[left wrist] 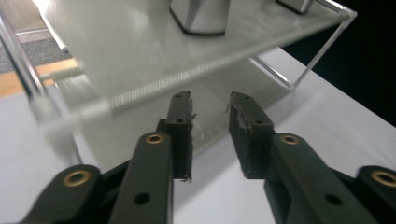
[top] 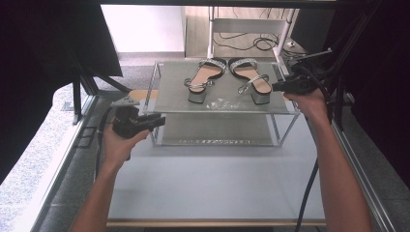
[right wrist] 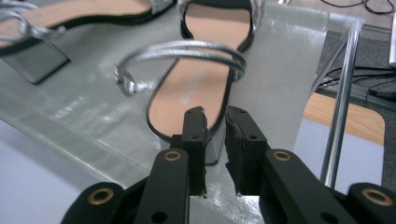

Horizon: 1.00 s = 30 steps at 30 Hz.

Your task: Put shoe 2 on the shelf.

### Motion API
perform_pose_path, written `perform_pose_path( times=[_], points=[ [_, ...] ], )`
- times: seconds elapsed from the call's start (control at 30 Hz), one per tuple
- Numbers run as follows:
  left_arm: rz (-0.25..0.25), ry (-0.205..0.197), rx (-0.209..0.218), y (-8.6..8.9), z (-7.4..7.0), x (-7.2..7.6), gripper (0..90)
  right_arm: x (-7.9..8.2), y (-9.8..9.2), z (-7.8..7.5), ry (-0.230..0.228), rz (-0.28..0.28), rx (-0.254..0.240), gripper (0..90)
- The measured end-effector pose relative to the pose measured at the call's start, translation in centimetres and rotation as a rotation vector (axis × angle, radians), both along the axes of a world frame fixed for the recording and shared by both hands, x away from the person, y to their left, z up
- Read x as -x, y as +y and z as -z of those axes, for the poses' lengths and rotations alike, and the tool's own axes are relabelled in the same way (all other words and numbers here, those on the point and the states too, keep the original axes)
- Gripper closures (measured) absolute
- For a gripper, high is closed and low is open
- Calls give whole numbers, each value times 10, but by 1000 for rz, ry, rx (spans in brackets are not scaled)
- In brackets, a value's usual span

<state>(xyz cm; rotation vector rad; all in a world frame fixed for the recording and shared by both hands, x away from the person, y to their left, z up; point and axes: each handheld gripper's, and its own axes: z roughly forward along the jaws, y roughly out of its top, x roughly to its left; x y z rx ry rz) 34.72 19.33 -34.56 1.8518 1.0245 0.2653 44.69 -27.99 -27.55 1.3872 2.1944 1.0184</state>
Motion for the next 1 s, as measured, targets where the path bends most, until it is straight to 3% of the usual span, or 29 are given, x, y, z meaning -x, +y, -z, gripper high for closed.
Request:
perform_pose_path(
  times=[0.23,0.5,0.77,1.0],
  points=[
    [-32,9,-33,-18,-15,-34,723,-2,-8,19,18,18,17,782],
    [-60,40,-51,-29,-15,-69,748,-7,-11,33,12,45,27,788],
    [-75,78,-65,-35,-10,-91,801,-10,-8,36,0,45,50,840],
    [-62,91,-79,-47,-11,-103,820,-15,-3,39,-14,58,86,856]
  ],
)
